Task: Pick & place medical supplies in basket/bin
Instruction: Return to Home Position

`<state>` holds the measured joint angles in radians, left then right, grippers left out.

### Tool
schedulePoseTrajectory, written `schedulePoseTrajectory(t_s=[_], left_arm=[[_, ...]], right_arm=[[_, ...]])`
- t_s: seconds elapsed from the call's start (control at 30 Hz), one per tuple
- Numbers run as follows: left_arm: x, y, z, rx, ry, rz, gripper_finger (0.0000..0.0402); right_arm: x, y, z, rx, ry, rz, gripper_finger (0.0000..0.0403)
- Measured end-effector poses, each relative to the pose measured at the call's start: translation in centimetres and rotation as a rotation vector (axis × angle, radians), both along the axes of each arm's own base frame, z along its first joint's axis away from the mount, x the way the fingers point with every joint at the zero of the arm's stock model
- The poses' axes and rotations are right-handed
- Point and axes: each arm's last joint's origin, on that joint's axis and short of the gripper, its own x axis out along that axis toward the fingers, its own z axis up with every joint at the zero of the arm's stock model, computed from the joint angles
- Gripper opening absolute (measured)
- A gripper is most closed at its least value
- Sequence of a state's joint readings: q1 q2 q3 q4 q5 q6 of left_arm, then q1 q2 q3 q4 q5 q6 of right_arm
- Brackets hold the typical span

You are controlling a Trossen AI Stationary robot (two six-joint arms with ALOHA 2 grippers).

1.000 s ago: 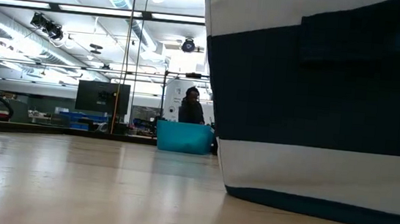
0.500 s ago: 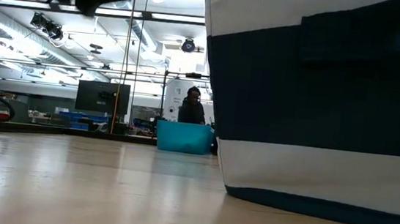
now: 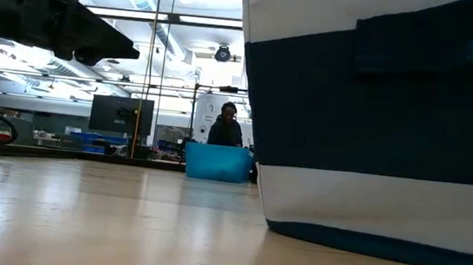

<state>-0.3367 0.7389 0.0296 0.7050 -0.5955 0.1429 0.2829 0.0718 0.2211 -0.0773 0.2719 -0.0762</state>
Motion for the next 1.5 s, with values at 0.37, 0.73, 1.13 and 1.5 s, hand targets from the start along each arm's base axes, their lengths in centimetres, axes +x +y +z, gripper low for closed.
schedulePoseTrajectory(t_s=[0.37, 0.73, 1.13, 1.5], left_arm=[[-0.1, 0.1, 0.0, 0.014, 0.001, 0.059, 0.0287], [0.0, 0.1, 0.0, -0.151, -0.048, 0.05, 0.0287], [0.3, 0.4, -0.2, -0.077, 0.003, -0.059, 0.0287], [0.9, 3.6, -0.1, -0.179, -0.029, -0.109, 0.0287]], right_arm=[[-0.2, -1.2, -0.8, 0.009, 0.077, -0.415, 0.0162], [-0.2, -1.3, -0.7, 0.186, 0.031, -0.48, 0.0162], [-0.1, -1.0, 0.1, 0.144, -0.028, -0.343, 0.0162], [-0.8, -0.6, 0.2, 0.117, -0.038, -0.103, 0.0162]])
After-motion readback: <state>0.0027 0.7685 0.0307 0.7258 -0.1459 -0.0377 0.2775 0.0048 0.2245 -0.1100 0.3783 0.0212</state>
